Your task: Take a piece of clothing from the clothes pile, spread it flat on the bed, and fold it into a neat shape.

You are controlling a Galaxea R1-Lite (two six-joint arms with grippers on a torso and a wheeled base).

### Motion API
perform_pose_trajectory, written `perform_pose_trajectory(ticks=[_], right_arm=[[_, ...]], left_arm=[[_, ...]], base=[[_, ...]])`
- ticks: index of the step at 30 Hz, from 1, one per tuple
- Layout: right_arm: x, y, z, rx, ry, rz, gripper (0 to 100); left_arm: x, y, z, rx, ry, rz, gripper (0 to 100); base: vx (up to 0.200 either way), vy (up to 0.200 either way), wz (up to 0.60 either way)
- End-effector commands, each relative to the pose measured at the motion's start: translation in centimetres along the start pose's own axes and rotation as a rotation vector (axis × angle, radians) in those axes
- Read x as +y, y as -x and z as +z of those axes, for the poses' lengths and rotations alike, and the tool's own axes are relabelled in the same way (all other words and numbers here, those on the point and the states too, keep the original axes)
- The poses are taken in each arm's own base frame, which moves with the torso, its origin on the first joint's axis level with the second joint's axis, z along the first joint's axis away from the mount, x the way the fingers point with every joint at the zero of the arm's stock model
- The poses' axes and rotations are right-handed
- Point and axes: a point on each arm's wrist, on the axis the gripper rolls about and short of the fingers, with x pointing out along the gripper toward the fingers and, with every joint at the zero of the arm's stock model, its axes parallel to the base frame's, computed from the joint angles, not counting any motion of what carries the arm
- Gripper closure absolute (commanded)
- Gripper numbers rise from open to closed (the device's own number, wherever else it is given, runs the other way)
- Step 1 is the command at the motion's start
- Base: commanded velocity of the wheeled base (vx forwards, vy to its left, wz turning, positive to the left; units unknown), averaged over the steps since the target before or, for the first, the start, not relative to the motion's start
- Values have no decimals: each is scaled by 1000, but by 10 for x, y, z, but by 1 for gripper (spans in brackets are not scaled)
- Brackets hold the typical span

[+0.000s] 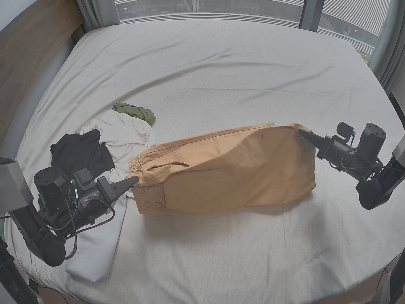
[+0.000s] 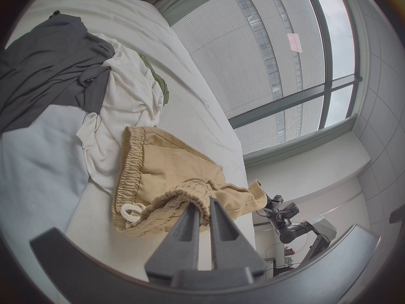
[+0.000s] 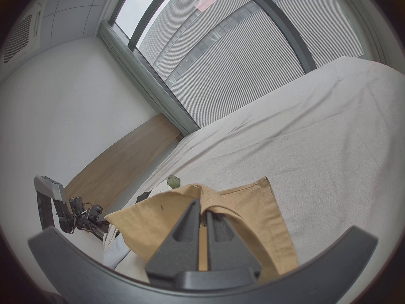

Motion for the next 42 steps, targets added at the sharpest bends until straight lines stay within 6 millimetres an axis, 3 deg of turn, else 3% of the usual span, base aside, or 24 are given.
perform_pose_trajectory(ticks=[1, 22, 32, 42], right_arm=[[1, -12, 5, -7, 8, 20, 100], [-12, -43, 21, -1, 10, 21, 100], [-16, -60, 27, 9, 5, 27, 100], [-26, -76, 21, 17, -2, 16, 100]], left_arm=[[3, -3, 0, 2, 10, 7, 100], [11, -12, 3, -24, 8, 29, 100], [14, -14, 15, -86, -2, 38, 100], [23, -22, 20, -132, 1, 74, 100]], base=[[0, 0, 0], [0, 0, 0], [0, 0, 0], [0, 0, 0]])
